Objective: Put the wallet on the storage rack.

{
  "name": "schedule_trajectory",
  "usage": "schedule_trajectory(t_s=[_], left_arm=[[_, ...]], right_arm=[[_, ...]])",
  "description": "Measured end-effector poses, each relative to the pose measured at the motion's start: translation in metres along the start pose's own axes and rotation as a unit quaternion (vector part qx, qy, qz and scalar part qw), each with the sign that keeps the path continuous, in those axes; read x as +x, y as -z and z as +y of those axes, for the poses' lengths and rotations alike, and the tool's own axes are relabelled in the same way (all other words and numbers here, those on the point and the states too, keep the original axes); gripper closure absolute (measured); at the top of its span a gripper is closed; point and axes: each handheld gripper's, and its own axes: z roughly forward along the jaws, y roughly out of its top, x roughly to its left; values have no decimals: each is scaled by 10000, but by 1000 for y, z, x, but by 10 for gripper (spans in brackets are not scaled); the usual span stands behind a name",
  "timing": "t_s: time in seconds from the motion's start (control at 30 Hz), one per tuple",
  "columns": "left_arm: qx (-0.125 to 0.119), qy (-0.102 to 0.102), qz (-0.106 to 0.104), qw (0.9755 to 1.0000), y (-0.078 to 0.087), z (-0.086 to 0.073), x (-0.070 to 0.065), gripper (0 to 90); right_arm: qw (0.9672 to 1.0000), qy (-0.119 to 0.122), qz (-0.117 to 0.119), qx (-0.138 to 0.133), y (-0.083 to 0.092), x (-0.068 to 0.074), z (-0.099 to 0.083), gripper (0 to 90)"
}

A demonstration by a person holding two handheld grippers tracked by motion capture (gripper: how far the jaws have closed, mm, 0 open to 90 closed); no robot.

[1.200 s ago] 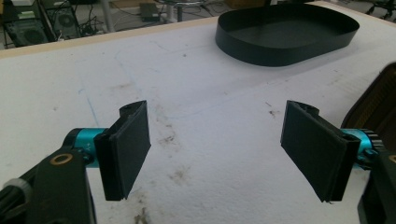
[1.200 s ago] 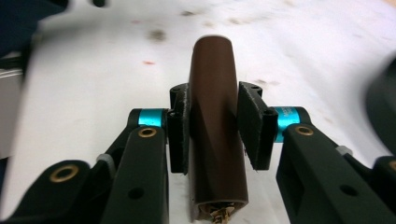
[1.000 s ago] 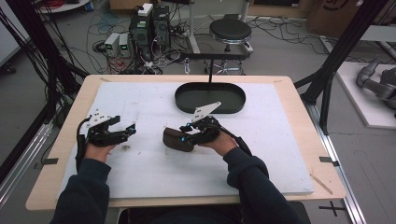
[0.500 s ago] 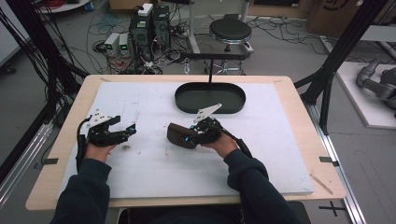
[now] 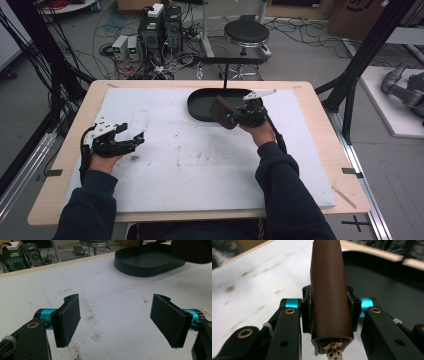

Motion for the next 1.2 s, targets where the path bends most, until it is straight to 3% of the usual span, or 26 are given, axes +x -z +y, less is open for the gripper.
schedule_trajectory(t_s=[0.07,0.33,0.53,0.63,0.73,0.8,0.83,0.97,1.2], left_arm=[[-47,25,5,10000,0,0,0,239],[-41,50,16,10000,1,-1,1,239],[-51,70,49,10000,1,-1,2,239],[-28,63,32,10000,2,-2,1,239],[-47,79,38,10000,2,-2,2,238],[-58,86,48,9999,3,-2,3,239],[-54,88,54,9999,3,-2,3,239],[-84,112,47,9999,4,-2,3,239],[-85,117,29,9999,3,-2,2,239]], right_arm=[[9996,-88,-253,-29,1,-13,5,660],[9952,-638,-744,-47,-14,-55,9,659],[9888,-1167,-928,-124,-35,-65,1,658],[9844,-1603,-706,-136,-48,-75,-9,640],[9831,-1669,-728,-189,-50,-76,-11,599],[9830,-1537,-970,-248,-48,-77,-10,478],[9823,-1500,-1088,-262,-45,-78,-9,461],[9803,-1552,-1162,-363,-26,-86,-9,323],[9870,-1034,-1156,-416,19,-88,-8,322]])
